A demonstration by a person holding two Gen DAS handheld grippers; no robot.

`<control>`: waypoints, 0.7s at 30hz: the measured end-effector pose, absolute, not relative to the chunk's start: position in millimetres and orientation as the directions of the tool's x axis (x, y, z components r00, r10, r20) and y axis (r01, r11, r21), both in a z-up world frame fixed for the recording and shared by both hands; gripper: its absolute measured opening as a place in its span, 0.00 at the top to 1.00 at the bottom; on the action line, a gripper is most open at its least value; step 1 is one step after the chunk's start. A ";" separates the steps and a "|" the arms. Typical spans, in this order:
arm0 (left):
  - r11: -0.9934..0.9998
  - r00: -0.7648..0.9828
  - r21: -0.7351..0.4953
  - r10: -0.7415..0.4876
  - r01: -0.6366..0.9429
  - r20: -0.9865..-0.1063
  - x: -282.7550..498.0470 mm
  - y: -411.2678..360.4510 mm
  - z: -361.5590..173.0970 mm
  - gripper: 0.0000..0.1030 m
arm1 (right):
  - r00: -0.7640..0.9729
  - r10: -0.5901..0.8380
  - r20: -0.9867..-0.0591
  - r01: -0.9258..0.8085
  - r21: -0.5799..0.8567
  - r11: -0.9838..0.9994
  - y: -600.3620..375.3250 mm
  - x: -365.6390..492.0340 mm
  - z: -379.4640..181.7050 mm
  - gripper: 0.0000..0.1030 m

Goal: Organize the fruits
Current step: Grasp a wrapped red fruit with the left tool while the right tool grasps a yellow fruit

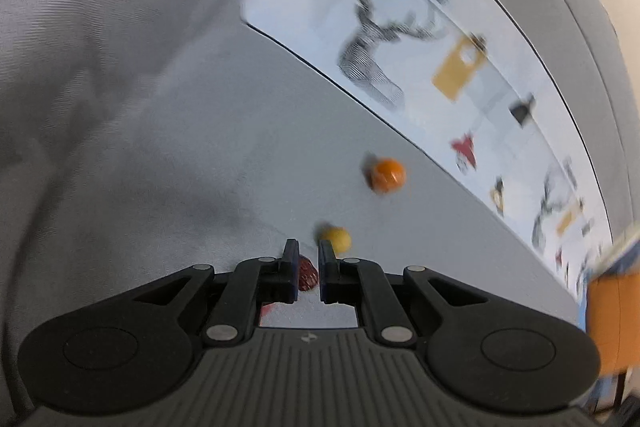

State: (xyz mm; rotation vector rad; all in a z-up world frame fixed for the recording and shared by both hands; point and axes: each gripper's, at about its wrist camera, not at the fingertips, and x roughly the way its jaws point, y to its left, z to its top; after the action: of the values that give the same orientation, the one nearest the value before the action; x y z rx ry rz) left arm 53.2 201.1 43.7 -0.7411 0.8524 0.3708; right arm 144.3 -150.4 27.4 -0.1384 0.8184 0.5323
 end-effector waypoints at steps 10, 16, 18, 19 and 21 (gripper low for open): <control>0.756 0.462 -0.255 0.071 -0.604 -0.884 64.1 188.2 12.9 0.55 | 0.475 0.466 -0.747 -0.597 0.116 0.794 -106.6 133.3 14.9 0.67; 0.793 0.408 -0.192 0.078 -0.578 -0.909 64.4 182.8 3.6 0.55 | 0.428 0.493 -0.758 -0.643 0.128 0.755 -69.5 133.9 2.9 0.67; 0.806 0.392 -0.174 0.077 -0.566 -0.917 64.8 182.1 -1.1 0.55 | 0.415 0.501 -0.759 -0.657 0.131 0.742 -55.7 135.9 -1.4 0.66; 0.811 0.386 -0.168 0.076 -0.561 -0.919 65.3 181.2 -2.6 0.55 | 0.410 0.504 -0.760 -0.661 0.133 0.738 -49.8 136.5 -3.1 0.66; 0.823 0.387 -0.159 0.079 -0.545 -0.919 67.1 179.2 -3.2 0.58 | 0.392 0.515 -0.762 -0.671 0.146 0.727 -35.5 139.1 -8.4 0.64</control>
State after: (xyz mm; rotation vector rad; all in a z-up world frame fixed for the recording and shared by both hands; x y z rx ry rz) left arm 67.1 179.2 -3.2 -0.4820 1.1108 0.4168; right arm 139.1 -35.5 -8.4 -0.1975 0.8904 0.7585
